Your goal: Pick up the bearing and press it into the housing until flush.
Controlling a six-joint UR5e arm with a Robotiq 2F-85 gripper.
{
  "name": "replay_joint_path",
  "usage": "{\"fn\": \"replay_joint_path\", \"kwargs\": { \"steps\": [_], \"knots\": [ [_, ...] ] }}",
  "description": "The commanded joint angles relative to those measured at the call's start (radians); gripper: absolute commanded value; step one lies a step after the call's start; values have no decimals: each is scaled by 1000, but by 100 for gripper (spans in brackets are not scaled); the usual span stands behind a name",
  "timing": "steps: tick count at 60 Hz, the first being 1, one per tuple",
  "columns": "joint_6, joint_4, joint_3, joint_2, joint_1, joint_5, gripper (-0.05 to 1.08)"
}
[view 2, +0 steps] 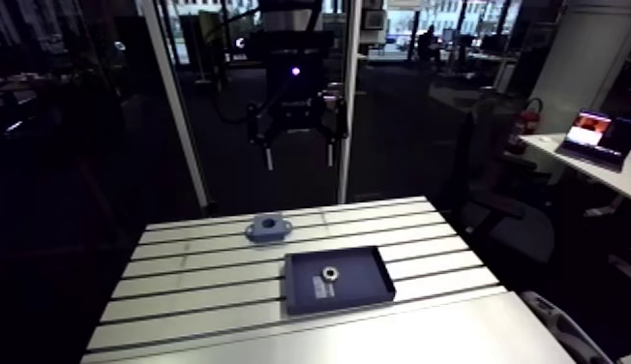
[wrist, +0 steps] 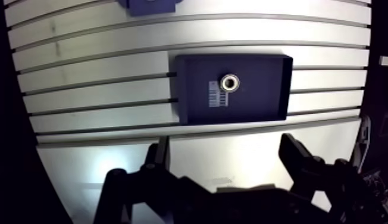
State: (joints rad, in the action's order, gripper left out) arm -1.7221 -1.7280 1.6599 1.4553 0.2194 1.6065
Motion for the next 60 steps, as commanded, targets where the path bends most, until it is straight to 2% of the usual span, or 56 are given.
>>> {"fn": "replay_joint_path", "kwargs": {
  "steps": [1, 16, 20, 55, 60],
  "knots": [
    [-65, -99, 108, -35, 76, -1, 1],
    [-148, -277, 201, -57, 92, -7, 1],
    [-159, -315, 221, -84, 93, -6, 1],
    [-170, -430, 293, -151, 100, -6, 2],
    [-180, -444, 302, -157, 100, -6, 10]
  ]
}}
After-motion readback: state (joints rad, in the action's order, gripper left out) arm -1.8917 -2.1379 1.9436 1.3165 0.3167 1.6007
